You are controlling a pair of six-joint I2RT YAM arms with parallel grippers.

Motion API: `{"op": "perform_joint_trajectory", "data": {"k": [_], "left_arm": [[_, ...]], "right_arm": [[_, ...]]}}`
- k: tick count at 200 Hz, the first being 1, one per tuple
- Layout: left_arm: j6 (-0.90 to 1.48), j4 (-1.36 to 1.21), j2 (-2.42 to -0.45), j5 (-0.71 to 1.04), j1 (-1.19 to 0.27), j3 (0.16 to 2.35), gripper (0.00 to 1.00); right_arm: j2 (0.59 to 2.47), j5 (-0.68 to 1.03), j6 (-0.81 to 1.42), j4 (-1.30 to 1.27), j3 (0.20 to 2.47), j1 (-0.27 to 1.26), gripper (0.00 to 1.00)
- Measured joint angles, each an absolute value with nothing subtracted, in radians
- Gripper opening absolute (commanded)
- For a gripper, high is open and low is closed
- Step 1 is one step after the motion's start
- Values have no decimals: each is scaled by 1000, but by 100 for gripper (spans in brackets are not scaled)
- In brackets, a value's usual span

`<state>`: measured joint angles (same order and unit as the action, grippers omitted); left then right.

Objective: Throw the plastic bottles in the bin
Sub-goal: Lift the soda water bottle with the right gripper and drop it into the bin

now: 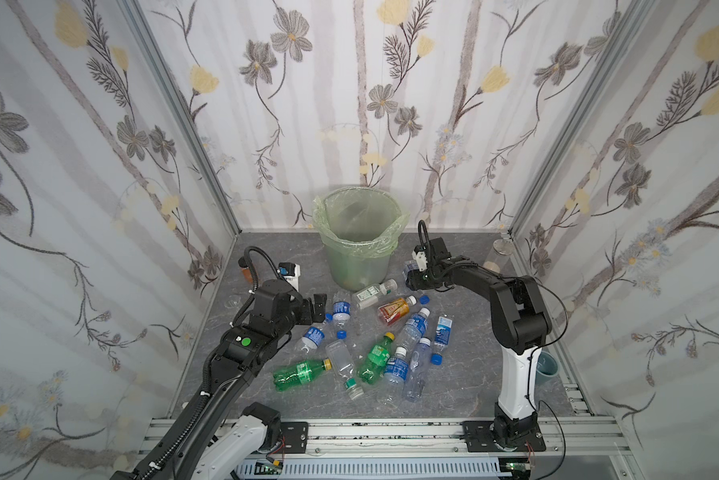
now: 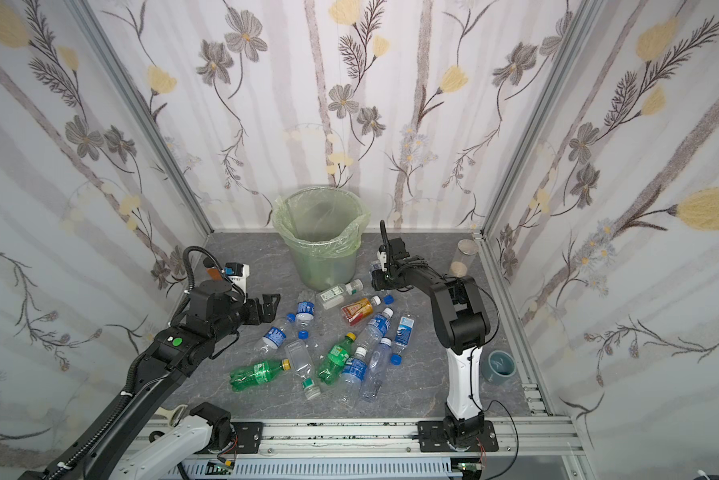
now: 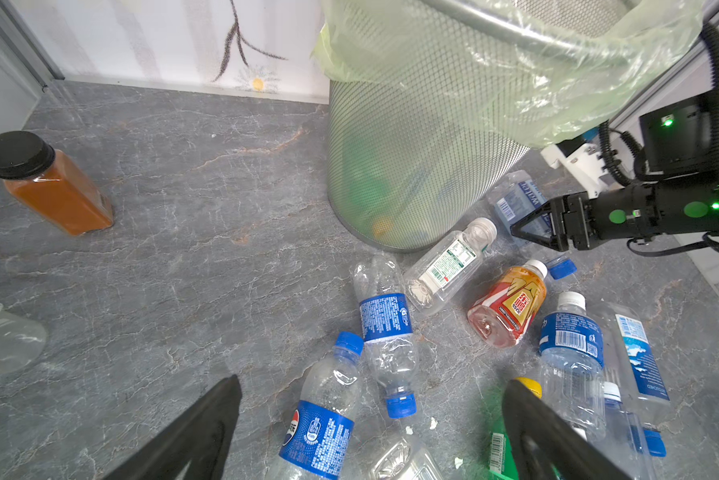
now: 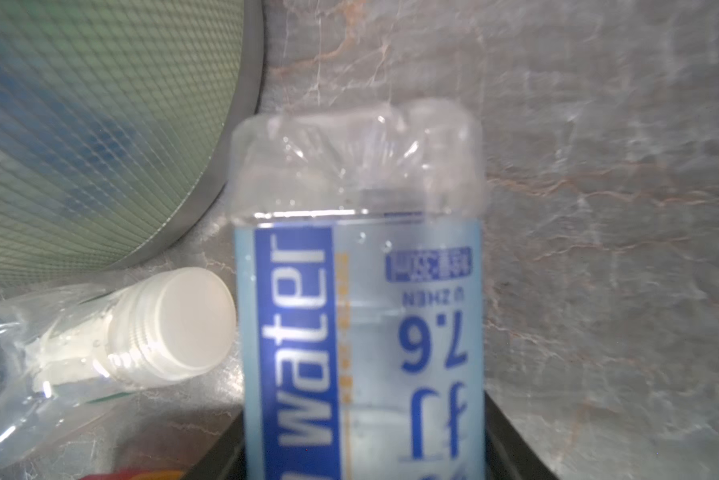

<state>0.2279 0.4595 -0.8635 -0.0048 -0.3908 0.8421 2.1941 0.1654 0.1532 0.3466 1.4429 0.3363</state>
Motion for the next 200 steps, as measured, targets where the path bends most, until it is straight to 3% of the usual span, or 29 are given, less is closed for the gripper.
{"op": "perform_joint_trajectory", "data": {"k": [106, 170, 200], "left_arm": [[239, 416, -865, -41, -390, 766, 100], [239, 389, -906, -59, -389, 747, 100], [243, 376, -923, -60, -388, 727, 100]], "right_arm": [[1817, 97, 155, 365, 1233, 357, 57], [1525, 61, 183, 476, 1020, 474, 55], [1459, 70, 182, 527, 1025, 553, 55]]}}
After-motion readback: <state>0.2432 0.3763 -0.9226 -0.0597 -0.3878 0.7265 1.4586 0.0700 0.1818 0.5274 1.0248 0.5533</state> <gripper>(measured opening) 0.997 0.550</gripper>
